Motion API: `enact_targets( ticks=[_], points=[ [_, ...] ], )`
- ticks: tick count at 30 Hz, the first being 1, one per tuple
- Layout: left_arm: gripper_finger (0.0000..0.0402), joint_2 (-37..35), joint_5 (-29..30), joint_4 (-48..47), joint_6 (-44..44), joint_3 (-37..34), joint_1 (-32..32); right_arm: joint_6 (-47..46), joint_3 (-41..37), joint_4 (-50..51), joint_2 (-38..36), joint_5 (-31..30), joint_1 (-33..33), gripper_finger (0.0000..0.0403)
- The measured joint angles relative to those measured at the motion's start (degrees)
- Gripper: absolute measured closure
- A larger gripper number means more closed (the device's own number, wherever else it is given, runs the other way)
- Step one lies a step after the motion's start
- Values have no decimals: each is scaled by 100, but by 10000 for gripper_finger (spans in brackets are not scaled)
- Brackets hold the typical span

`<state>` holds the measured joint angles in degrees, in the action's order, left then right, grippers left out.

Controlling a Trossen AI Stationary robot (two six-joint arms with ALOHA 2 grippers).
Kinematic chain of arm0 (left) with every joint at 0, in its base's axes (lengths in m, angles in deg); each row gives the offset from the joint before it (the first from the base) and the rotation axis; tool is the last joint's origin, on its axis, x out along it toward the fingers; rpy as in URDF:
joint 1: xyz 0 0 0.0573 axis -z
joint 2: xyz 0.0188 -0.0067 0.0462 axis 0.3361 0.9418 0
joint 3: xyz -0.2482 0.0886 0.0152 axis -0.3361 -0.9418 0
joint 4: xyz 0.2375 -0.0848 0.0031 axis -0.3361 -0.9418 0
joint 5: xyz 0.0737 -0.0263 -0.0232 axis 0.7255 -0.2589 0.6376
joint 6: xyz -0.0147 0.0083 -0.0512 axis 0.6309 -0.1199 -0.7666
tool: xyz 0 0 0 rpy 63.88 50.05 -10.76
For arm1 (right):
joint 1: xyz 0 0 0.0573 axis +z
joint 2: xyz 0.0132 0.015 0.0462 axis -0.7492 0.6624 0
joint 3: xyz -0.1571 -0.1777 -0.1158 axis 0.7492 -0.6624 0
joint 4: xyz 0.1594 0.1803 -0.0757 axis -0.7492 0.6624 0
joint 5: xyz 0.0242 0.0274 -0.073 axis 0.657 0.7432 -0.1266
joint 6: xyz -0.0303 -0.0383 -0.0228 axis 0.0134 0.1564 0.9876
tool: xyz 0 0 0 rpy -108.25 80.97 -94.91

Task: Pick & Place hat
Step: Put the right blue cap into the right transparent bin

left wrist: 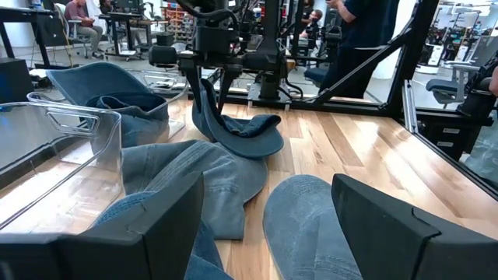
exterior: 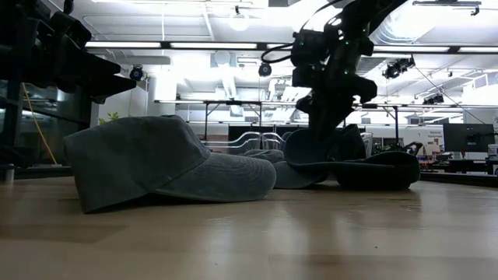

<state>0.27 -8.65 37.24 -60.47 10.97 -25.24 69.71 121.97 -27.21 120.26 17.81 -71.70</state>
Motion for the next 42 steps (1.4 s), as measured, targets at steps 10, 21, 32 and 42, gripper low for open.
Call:
enact_targets(
  ticks=[10, 21, 32, 42],
  points=[
    [121, 0, 0, 0, 0, -1, -1, -442, 4, 39, -2, 44, 0, 390],
    [121, 1, 0, 0, 0, 0, -1, -852, 11, 444, -157, 66, 0, 394],
    [121, 1, 0, 0, 0, -1, -1, -1252, 11, 1064, -1199, 89, 0, 399],
    [121, -1, 0, 0, 0, -2, 1, -2160, 11, 989, -2150, 208, -2, 400]
  ],
)
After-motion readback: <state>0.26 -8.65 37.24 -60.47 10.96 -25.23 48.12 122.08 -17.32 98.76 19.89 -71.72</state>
